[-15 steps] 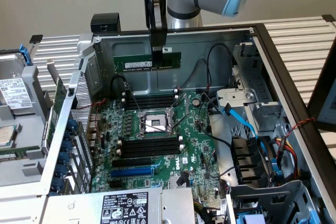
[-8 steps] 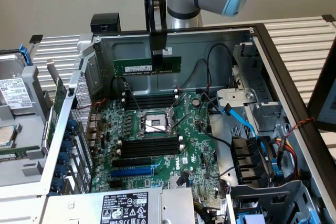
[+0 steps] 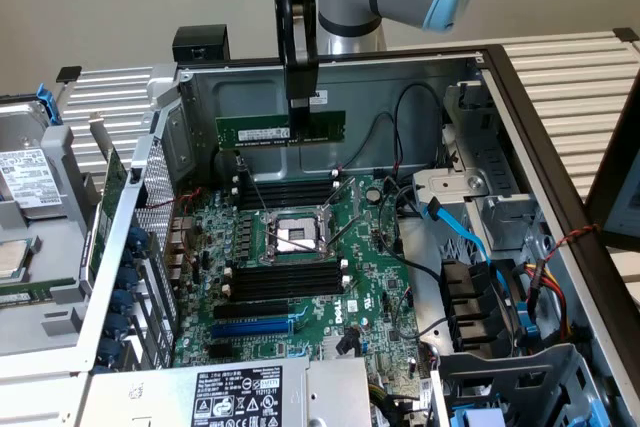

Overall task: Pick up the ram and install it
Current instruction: 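Insert the ram into the slot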

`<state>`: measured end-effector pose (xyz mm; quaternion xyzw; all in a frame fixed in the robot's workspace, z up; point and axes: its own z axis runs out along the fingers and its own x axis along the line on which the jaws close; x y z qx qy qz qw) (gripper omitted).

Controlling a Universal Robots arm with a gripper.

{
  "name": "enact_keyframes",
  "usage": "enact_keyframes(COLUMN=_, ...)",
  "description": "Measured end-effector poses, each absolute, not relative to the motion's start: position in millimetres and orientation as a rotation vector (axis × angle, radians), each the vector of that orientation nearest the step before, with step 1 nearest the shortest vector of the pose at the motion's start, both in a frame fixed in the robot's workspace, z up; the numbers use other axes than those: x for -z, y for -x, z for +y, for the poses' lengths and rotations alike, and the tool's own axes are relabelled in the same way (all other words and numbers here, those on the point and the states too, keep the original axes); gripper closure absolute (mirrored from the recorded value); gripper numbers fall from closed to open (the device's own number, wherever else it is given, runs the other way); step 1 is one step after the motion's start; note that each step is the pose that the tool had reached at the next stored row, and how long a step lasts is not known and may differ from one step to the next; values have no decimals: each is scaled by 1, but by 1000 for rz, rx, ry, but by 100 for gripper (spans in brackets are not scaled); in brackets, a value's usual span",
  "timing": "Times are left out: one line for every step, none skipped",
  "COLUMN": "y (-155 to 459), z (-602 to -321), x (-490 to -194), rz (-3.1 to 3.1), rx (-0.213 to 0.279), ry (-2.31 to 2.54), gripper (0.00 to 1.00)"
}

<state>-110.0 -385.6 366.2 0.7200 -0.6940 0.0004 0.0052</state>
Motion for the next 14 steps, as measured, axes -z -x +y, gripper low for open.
enact_keyframes(y=110, z=-386, x=-364, rz=-2173, rx=-1, ry=-2254, gripper=87)
enact_keyframes(y=110, z=-386, x=-358, rz=-2173, rx=-2, ry=-2254, gripper=87)
enact_keyframes(y=110, z=-386, x=-351, rz=-2172, rx=-5, ry=-2252, gripper=87)
enact_keyframes(y=111, z=-386, x=-343, rz=-2164, rx=-23, ry=-2243, gripper=87)
enact_keyframes(y=114, z=-386, x=-338, rz=-2179, rx=-33, ry=-2218, gripper=87)
enact_keyframes(y=114, z=-386, x=-329, rz=-2214, rx=-43, ry=-2191, gripper=87)
enact_keyframes(y=115, z=-386, x=-326, rz=-2215, rx=-48, ry=-2191, gripper=87)
enact_keyframes(y=115, z=-386, x=-325, rz=-2214, rx=-51, ry=-2190, gripper=87)
enact_keyframes(y=115, z=-386, x=-324, rz=-2212, rx=-55, ry=-2188, gripper=87)
enact_keyframes(y=116, z=-386, x=-324, rz=-2210, rx=-59, ry=-2186, gripper=87)
enact_keyframes(y=116, z=-386, x=-323, rz=-2209, rx=-63, ry=-2185, gripper=87)
enact_keyframes(y=116, z=-386, x=-321, rz=-2209, rx=-66, ry=-2185, gripper=87)
enact_keyframes(y=116, z=-386, x=-320, rz=-2210, rx=-67, ry=-2186, gripper=87)
enact_keyframes(y=116, z=-386, x=-318, rz=-2211, rx=-69, ry=-2186, gripper=87)
